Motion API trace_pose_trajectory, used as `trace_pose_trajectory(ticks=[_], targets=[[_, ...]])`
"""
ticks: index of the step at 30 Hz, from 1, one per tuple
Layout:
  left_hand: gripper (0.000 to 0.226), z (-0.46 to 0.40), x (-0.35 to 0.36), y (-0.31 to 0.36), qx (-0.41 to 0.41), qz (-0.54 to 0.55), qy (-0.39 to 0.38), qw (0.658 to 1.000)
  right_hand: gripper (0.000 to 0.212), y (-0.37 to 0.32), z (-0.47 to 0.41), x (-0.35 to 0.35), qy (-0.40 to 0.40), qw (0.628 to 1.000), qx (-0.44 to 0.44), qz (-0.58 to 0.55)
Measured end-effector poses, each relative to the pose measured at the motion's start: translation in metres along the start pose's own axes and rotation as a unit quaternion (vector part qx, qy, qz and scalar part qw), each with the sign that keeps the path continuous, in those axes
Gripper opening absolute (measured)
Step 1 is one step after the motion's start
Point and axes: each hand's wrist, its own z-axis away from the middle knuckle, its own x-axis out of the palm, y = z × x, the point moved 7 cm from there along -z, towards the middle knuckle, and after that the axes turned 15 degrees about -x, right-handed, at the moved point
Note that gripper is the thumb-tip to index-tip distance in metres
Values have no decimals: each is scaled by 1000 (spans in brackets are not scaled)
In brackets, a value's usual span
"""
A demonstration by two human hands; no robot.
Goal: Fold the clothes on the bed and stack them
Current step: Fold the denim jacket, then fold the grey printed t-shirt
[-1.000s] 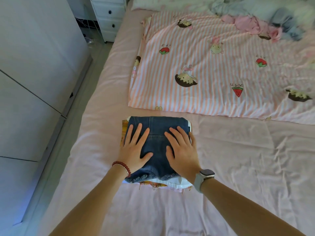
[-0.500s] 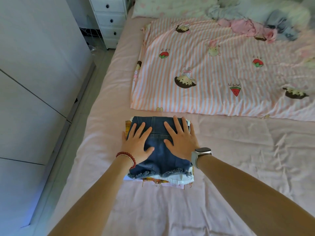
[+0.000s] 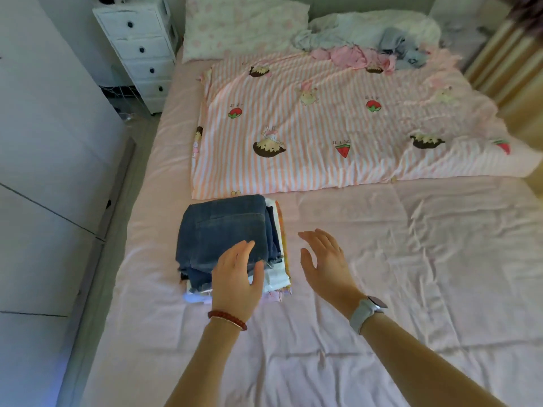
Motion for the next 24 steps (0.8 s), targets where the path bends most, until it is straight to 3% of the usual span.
trace_pose_trajectory(ticks=[4, 9, 19, 24], targets=[[41, 72, 74, 37, 55, -121, -112, 985, 34, 54, 106, -38, -1, 994, 103, 27], [46, 139, 154, 102, 115, -227, -180, 950, 36, 132, 242, -104, 1, 971, 235, 47], [42, 341, 354, 377, 292, -206, -265, 896, 36, 300, 495, -315, 134, 910, 389, 59], [43, 436, 430, 517, 392, -180, -271, 860, 37, 364, 593, -411, 170, 874, 446, 96]])
